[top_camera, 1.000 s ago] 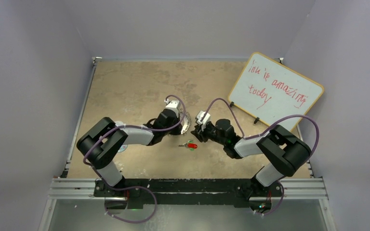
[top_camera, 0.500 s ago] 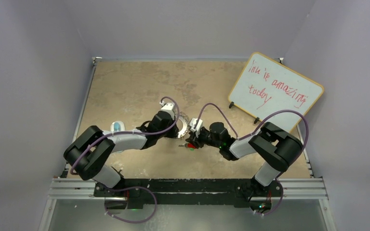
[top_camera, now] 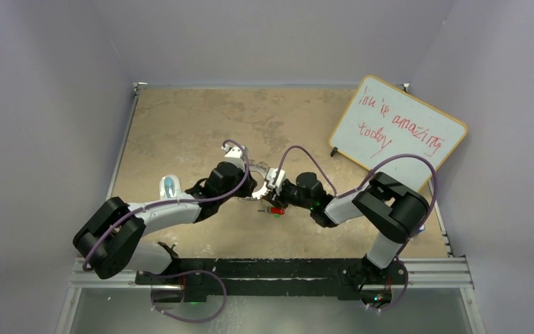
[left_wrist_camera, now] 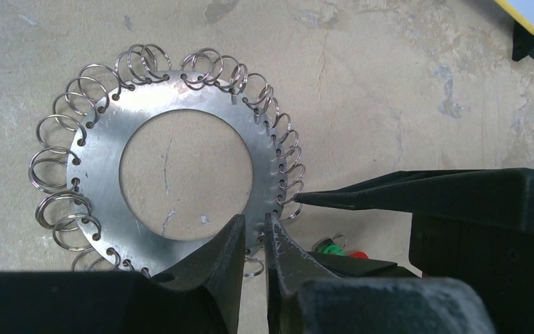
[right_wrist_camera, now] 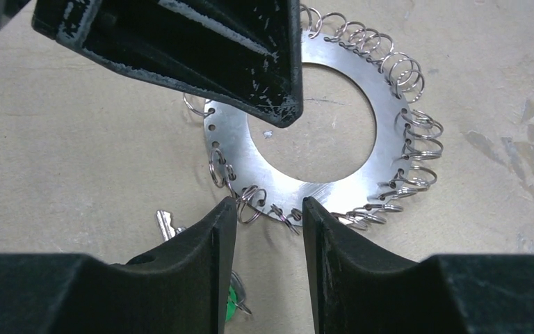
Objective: Put the keys on the keyring
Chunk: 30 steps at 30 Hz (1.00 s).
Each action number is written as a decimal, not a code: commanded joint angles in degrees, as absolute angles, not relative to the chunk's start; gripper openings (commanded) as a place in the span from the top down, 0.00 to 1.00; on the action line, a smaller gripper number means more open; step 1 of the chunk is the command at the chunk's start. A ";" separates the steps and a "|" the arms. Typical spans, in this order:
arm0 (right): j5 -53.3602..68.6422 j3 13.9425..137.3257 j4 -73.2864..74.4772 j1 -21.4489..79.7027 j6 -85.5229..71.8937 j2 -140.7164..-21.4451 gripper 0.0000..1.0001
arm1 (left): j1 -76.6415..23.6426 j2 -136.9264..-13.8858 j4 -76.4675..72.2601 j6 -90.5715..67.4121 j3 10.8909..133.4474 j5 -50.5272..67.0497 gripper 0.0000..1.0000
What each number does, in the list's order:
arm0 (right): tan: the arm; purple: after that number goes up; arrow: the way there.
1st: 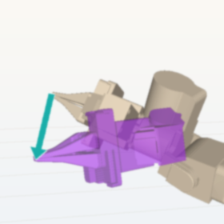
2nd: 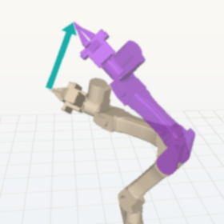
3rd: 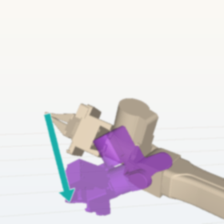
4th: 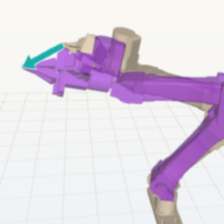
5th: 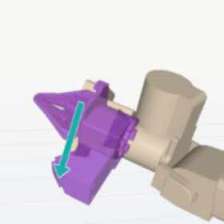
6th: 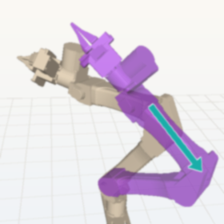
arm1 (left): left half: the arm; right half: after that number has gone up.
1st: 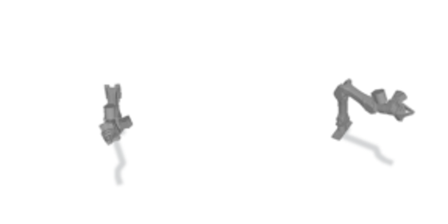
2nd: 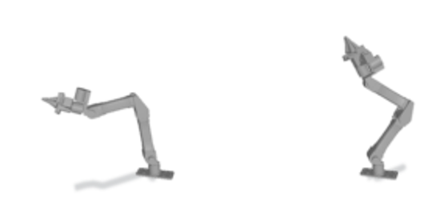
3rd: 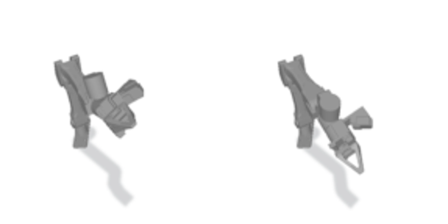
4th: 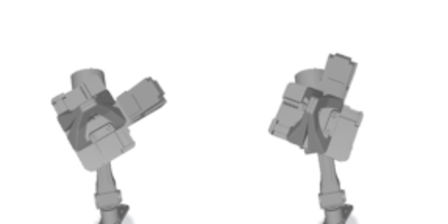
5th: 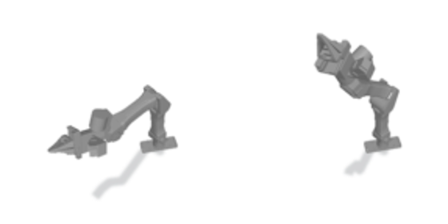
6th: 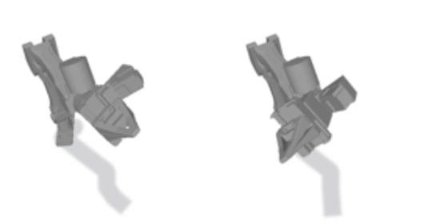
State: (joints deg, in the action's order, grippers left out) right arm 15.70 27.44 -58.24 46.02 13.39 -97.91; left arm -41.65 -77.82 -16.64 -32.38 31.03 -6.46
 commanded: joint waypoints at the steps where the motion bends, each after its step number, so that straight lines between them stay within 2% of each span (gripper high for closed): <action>1: 15.44 30.17 -55.49 46.56 16.00 -97.90 0.57 | -41.40 -75.96 -19.16 -32.26 30.72 -7.62 0.85; 14: 14.79 30.33 -49.59 46.76 14.72 -96.14 0.61 | -41.41 -75.32 -19.51 -32.20 30.39 -8.26 0.85; 30: 15.08 31.53 -46.90 47.60 14.56 -96.94 0.58 | -41.45 -74.88 -19.64 -32.08 29.97 -8.96 0.85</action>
State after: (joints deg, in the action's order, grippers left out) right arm 14.92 30.89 -49.15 47.03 14.61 -98.00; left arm -41.65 -76.20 -17.47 -32.36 30.15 -8.10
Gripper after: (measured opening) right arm 0.414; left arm 0.147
